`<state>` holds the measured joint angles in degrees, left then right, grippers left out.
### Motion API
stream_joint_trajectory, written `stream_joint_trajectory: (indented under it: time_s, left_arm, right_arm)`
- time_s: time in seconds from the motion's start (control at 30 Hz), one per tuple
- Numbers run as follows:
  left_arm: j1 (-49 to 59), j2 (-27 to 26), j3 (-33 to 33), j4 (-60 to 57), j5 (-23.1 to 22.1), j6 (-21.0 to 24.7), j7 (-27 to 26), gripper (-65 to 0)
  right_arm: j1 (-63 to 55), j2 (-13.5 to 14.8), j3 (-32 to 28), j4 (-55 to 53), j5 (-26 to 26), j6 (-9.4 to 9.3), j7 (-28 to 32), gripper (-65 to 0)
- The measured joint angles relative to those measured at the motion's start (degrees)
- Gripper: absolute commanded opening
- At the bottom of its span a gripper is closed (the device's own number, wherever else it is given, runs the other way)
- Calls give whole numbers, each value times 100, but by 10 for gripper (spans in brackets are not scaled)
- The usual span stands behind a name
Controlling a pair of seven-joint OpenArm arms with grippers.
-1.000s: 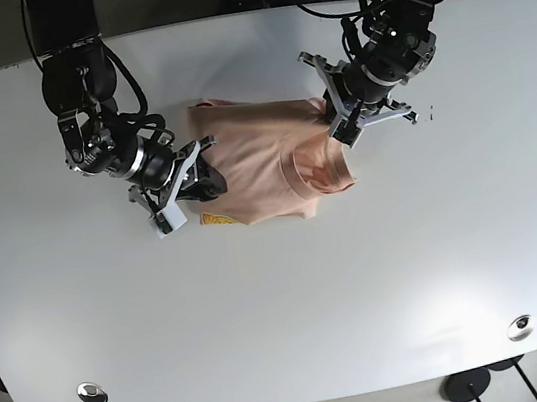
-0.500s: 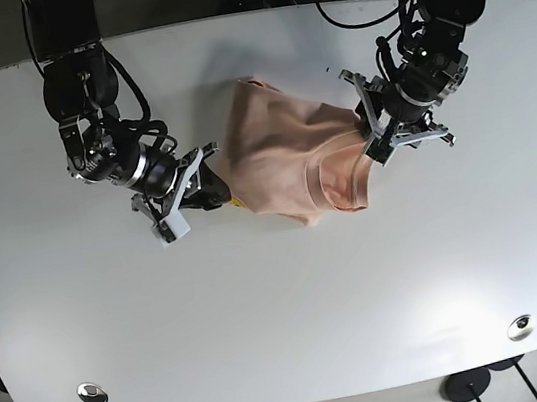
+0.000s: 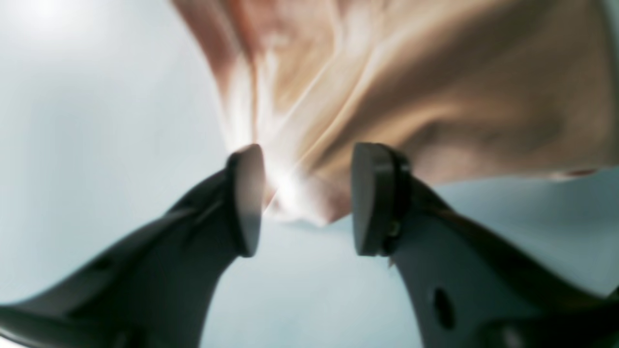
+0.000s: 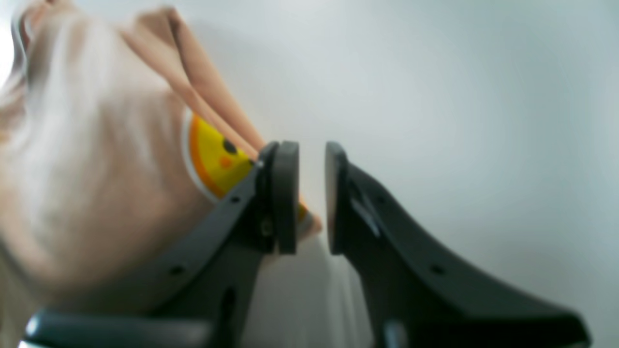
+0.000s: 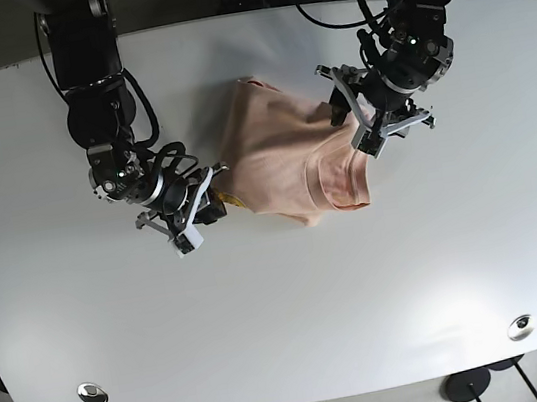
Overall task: Fold the T-shirt properly
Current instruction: 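Push the folded peach bundle with the left gripper to the table edge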
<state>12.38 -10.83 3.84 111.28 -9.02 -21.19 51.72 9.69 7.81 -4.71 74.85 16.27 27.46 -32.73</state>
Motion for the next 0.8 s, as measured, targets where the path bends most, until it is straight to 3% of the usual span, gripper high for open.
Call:
stream_joint_trajectory:
  time_s: [0.1, 0.2, 0.33, 0.47, 0.57, 0.67, 0.8]
  left_arm:
    - [-2, 59, -2, -481, 0, -33, -13, -568]
    - [-234, 9, -4, -975, 2, -39, -127, -612]
    - [-592, -293, 7, -1464, -35, -50, -295, -612]
    - [-1211, -308, 101, -1906, 26, -227, -227, -582]
    - [-1937, -426, 284, -2664, -15, -584, -326, -565]
    - [-2675, -522, 501, -3700, 42, -688, -756, -562]
    - [-3093, -496, 564, -3956, 42, -831, -763, -562]
  right_arm:
    - [28, 11, 15, -560, 2, 94, 546, -563]
    - [28, -2, 11, -863, 59, 133, 946, -563]
    - [-79, 0, 15, -894, 94, 151, 1154, -563]
    - [-238, 11, 31, -785, 111, 411, 1174, -563]
    - [-584, 81, 15, -356, 125, 411, 1110, -563]
    - [-1099, 105, 15, 221, 85, 404, 1054, -563]
    - [-1569, 127, 26, 820, 17, 369, 892, -563]
